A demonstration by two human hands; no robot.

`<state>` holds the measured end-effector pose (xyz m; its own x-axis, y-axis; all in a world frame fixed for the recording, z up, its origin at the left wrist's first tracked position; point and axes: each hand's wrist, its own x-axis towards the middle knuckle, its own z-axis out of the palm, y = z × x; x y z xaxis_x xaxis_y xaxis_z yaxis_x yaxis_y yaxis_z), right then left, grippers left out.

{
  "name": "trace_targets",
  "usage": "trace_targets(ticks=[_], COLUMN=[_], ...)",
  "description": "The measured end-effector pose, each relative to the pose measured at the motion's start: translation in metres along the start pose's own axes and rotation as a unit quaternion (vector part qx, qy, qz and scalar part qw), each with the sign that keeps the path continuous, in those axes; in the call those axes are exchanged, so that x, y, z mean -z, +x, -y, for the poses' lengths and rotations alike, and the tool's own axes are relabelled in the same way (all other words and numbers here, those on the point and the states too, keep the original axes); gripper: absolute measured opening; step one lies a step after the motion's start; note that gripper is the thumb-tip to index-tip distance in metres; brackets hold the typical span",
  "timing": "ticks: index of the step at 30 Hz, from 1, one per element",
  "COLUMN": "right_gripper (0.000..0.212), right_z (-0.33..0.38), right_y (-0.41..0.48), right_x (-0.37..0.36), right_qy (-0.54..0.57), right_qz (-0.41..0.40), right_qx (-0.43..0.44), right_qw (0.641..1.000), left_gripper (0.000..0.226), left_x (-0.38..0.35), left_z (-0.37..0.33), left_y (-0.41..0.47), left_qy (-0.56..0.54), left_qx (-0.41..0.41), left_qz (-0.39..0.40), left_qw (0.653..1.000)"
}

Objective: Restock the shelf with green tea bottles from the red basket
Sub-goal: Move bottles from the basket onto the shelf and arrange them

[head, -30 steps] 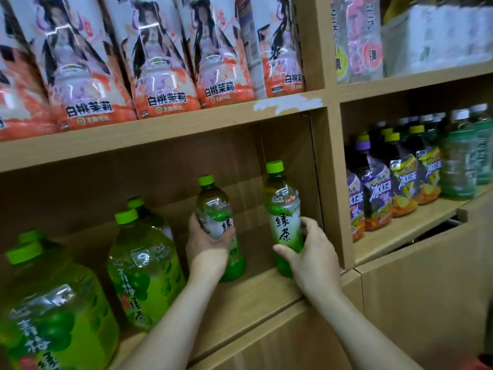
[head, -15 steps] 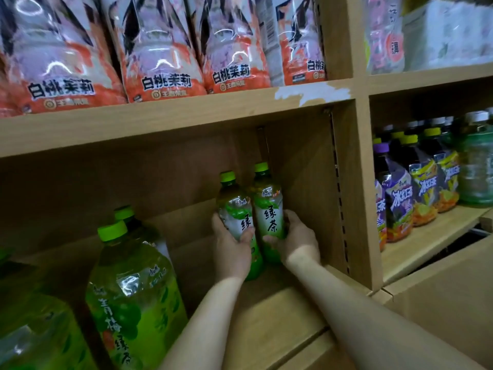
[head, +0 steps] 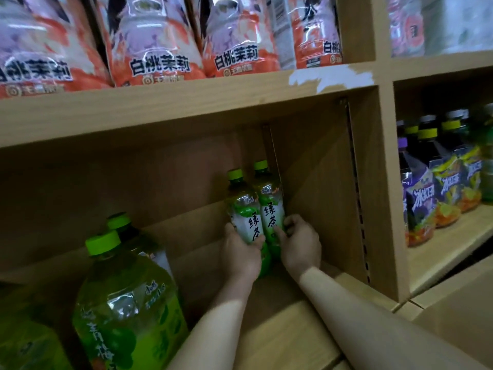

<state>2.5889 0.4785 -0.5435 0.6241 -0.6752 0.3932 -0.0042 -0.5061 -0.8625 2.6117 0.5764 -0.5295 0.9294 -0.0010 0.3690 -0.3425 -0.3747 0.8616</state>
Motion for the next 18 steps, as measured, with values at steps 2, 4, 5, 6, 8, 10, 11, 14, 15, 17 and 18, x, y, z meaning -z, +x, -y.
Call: trace_targets(ticks=[2,4,5,6,8,10,11,14,15,17,18], right_gripper=[0.015,0.020,0.026,0.032,0.042,0.047,0.049,0.050,0.051,0.053,0.055], right_z=[0.001,-0.001,-0.003,-0.004,-0.005,-0.004,-0.003,-0.003,-0.003,-0.003,-0.002], right_y=[0.004,0.007,0.008,0.008,0.008,0.007,0.006,0.005,0.004,0.004,0.004], right_x=[-0.003,-0.004,-0.004,-0.004,-0.003,-0.003,-0.002,-0.002,-0.002,0.000,0.001], right_qy=[0.003,0.017,0.028,0.042,0.065,0.068,0.067,0.048,0.040,0.033,0.038], right_qz=[0.009,0.022,0.028,0.033,0.044,0.056,0.063,0.083,0.089,0.089,0.088], right_qx=[-0.003,-0.011,-0.014,-0.012,0.003,0.024,0.031,0.043,0.049,0.059,0.058], right_qw=[1.000,1.000,0.999,0.999,0.997,0.996,0.995,0.994,0.994,0.994,0.994], left_gripper=[0.042,0.042,0.042,0.042,0.044,0.044,0.043,0.047,0.047,0.047,0.047], left_x=[-0.003,-0.005,-0.005,-0.006,-0.008,-0.010,-0.011,-0.011,-0.009,-0.008,-0.007], left_z=[0.001,0.001,0.001,0.001,0.002,0.002,0.002,0.002,0.002,0.006,0.007], left_y=[0.006,0.011,0.014,0.017,0.022,0.023,0.023,0.023,0.023,0.023,0.023], left_qy=[0.009,0.021,0.028,0.036,0.042,0.041,0.044,0.055,0.051,0.048,0.052], left_qx=[0.000,-0.003,-0.003,-0.001,0.015,0.029,0.027,0.003,0.000,0.006,0.009], left_qz=[-0.011,-0.018,-0.021,-0.024,-0.034,-0.045,-0.050,-0.061,-0.057,-0.032,-0.022], left_qw=[1.000,1.000,0.999,0.999,0.998,0.998,0.997,0.997,0.997,0.998,0.998])
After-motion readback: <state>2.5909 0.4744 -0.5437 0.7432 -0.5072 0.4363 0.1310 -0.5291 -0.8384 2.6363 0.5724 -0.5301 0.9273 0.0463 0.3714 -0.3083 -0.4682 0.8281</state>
